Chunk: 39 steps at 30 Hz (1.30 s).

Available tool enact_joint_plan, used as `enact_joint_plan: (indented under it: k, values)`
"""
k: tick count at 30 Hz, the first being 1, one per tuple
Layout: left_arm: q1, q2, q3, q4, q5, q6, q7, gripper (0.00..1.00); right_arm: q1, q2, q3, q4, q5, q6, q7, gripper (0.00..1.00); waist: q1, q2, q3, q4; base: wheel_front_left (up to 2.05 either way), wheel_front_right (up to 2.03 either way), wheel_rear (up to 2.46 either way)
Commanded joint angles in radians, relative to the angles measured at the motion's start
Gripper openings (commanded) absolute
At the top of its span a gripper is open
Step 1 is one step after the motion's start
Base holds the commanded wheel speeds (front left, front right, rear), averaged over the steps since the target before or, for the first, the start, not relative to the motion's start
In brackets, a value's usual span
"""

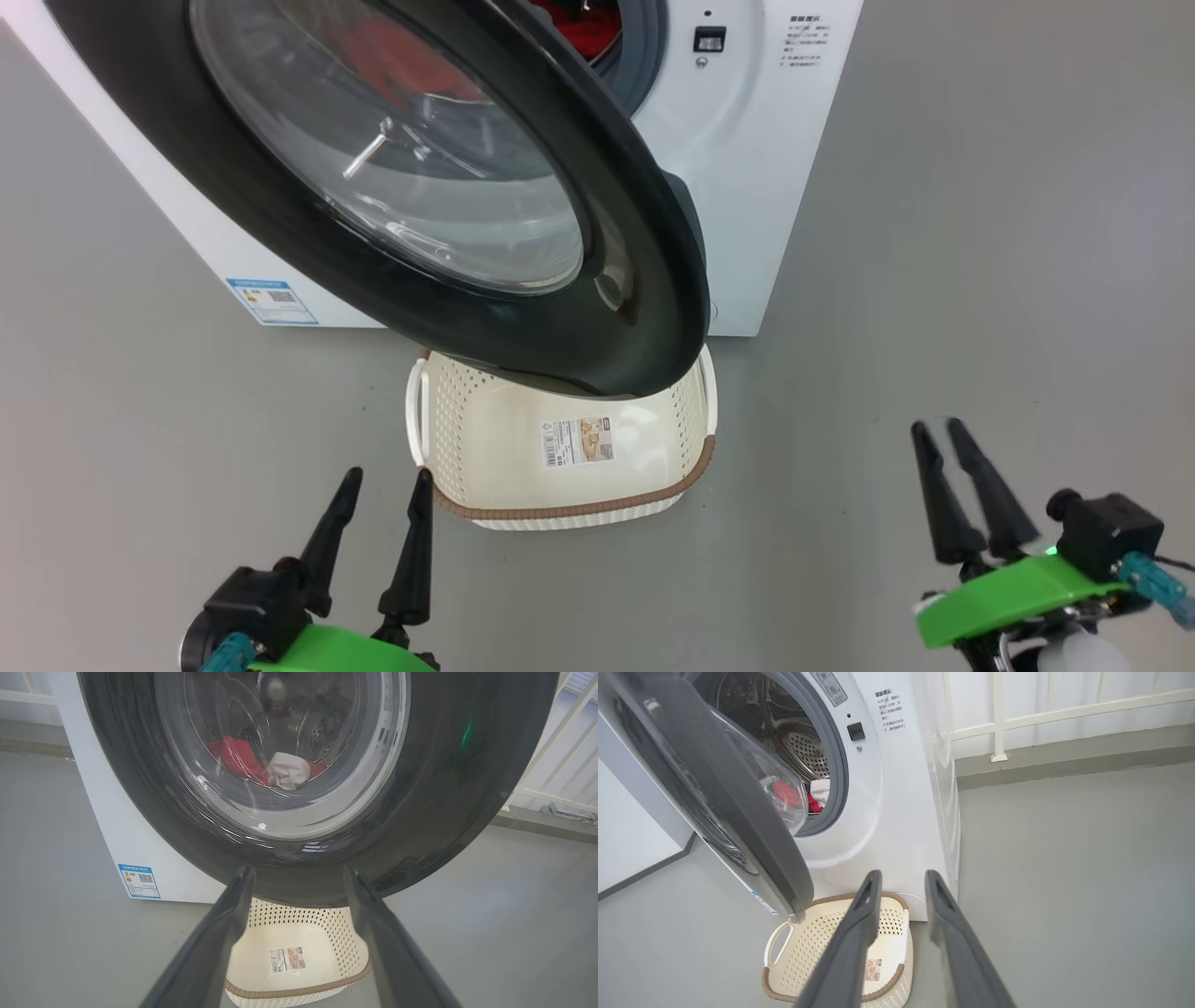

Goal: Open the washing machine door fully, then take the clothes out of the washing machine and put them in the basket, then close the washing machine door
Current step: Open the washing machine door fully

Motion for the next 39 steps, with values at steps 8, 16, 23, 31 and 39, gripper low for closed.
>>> enact_joint_plan:
  k: [8, 16, 23, 31, 39]
  values:
    - [-0.008, 0.011, 0.013, -0.024, -0.003, 0.000, -0.012, 1.00, -0.145, -0.029, 0.131, -0.072, 0.382, 0.005, -0.009, 0.00, 0.0000, -0.0001, 0.005, 0.023, 0.00, 0.00, 0.00]
    - [-0.015, 0.011, -0.007, -0.025, -0.015, 0.004, -0.012, 1.00, -0.300, -0.112, 0.280, -0.118, 0.757, 0.005, -0.009, 0.00, 0.0000, -0.0001, 0.019, 0.052, 0.00, 0.00, 0.00]
    - [-0.034, 0.011, -0.028, -0.028, -0.028, 0.007, -0.012, 1.00, -0.420, -0.184, 0.365, -0.152, 1.071, 0.005, 0.019, 0.00, 0.0000, -0.0001, 0.051, 0.083, 0.00, 0.00, 0.00]
    - [-0.054, 0.011, -0.059, -0.031, -0.046, 0.014, -0.012, 1.00, -0.496, -0.217, 0.351, -0.112, 1.283, 0.005, 0.253, 0.00, 0.0000, -0.0001, 0.082, 0.117, 0.00, 0.00, 0.00]
    - [-0.063, 0.011, -0.090, -0.034, -0.066, 0.022, -0.012, 1.00, -0.522, -0.211, 0.294, -0.058, 1.344, 0.005, 0.466, 0.00, 0.0000, -0.0001, 0.097, 0.146, 0.00, 0.00, 0.00]
